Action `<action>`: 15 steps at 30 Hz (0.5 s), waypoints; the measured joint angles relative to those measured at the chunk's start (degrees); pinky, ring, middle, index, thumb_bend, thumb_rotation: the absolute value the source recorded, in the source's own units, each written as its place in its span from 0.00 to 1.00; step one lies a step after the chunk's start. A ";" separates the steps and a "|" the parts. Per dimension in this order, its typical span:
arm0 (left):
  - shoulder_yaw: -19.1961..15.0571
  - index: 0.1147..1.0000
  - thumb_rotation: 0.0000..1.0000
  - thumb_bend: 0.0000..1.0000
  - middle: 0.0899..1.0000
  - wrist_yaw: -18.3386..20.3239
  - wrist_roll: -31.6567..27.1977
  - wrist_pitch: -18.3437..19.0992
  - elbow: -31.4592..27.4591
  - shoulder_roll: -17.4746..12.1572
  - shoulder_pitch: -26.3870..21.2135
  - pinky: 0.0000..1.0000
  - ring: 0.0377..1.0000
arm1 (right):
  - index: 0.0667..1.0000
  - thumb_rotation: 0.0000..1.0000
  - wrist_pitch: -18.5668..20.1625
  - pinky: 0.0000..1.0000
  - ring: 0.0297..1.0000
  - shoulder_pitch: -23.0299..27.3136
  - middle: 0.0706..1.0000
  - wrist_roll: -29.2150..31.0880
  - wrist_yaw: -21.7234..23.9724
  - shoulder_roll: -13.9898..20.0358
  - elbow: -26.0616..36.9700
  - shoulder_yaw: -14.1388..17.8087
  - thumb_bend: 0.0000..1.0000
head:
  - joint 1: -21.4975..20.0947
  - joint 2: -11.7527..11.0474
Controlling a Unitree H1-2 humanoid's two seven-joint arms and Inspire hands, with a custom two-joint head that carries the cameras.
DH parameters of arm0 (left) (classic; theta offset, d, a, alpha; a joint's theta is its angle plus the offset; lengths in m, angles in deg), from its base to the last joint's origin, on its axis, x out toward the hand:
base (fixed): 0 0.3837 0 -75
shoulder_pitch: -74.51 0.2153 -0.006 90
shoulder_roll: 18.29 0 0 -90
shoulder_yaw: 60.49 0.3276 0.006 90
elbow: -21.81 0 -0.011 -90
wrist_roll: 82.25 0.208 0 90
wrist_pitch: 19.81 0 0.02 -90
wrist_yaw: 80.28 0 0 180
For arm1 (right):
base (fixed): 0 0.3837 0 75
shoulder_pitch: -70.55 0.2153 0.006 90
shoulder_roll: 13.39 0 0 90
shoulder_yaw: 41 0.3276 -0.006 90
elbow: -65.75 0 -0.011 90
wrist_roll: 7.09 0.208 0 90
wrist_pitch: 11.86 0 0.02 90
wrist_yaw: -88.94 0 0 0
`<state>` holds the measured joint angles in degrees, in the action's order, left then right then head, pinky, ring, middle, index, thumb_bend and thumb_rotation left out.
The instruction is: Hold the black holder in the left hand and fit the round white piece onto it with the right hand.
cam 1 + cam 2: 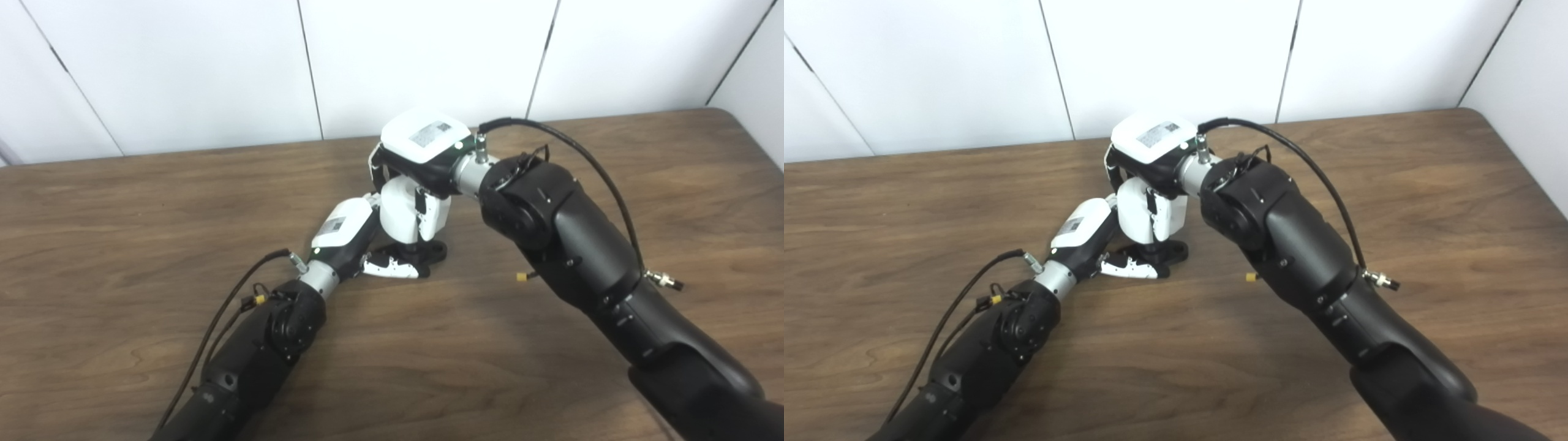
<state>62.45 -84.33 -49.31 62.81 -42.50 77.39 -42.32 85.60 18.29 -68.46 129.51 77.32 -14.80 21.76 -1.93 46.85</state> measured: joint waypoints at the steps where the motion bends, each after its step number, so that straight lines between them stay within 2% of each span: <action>1: 0.00 0.41 0.06 0.52 0.90 0.00 0.00 0.05 0.00 0.00 0.00 0.93 0.96 | 0.51 0.00 -0.01 0.26 0.34 -0.03 0.44 0.01 -0.21 0.00 -0.09 -0.01 0.51 | 0.00 0.09; 10: 0.01 0.41 0.06 0.52 0.90 0.00 0.04 0.20 0.01 -0.01 -0.05 0.93 0.97 | 0.51 0.00 -0.04 0.26 0.34 -0.13 0.44 0.40 -1.03 0.12 -0.39 -0.01 0.51 | 0.26 0.18; 15: 0.06 0.41 0.06 0.52 0.90 0.00 0.04 0.18 0.01 0.09 -0.06 0.93 0.96 | 0.51 0.00 0.06 0.26 0.34 0.06 0.44 0.59 0.02 0.43 0.24 -0.19 0.51 | 0.27 0.09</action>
<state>62.51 -84.33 -49.26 63.00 -42.48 77.48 -42.38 85.66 18.35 -67.87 129.53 77.74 -14.56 21.57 -1.67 46.93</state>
